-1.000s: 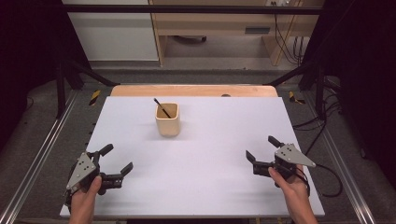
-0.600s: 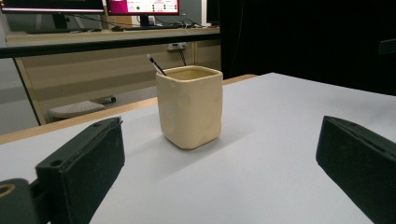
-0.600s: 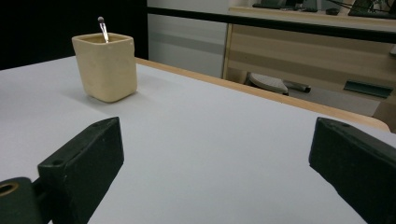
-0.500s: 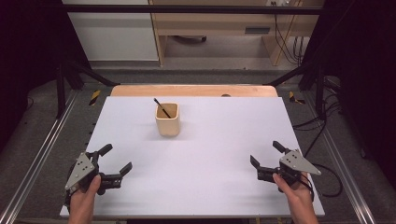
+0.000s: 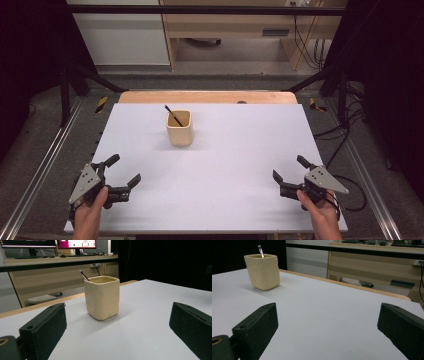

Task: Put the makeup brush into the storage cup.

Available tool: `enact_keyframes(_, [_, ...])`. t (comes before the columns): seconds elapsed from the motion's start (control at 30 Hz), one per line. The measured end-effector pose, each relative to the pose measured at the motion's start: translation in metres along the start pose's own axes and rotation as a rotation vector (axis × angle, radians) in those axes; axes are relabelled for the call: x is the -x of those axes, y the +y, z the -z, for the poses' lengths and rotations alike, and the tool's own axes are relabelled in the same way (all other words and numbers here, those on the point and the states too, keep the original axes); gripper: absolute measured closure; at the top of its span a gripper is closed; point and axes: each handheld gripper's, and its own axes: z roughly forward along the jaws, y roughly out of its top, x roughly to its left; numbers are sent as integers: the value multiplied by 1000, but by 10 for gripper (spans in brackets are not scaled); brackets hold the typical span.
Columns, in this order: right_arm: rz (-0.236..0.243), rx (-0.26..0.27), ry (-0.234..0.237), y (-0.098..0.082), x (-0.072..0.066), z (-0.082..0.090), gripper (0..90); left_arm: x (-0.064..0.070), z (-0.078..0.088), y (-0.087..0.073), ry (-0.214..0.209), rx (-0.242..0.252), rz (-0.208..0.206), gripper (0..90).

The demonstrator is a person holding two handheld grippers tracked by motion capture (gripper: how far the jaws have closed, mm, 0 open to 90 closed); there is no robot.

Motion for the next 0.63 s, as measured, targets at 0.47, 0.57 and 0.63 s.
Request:
enact_keyframes(0.47, [-13,7,-22,-12,5,2,39,-2,2,0,1,8,2,9])
enact_keyframes(0.57, [-12,6,-27,-14,6,2,39,-3,2,-1,2,6,1,9])
enact_keyframes(0.63, [-2,-13,-41,-15,5,0,41,-3,1,-1,2,5,3,9])
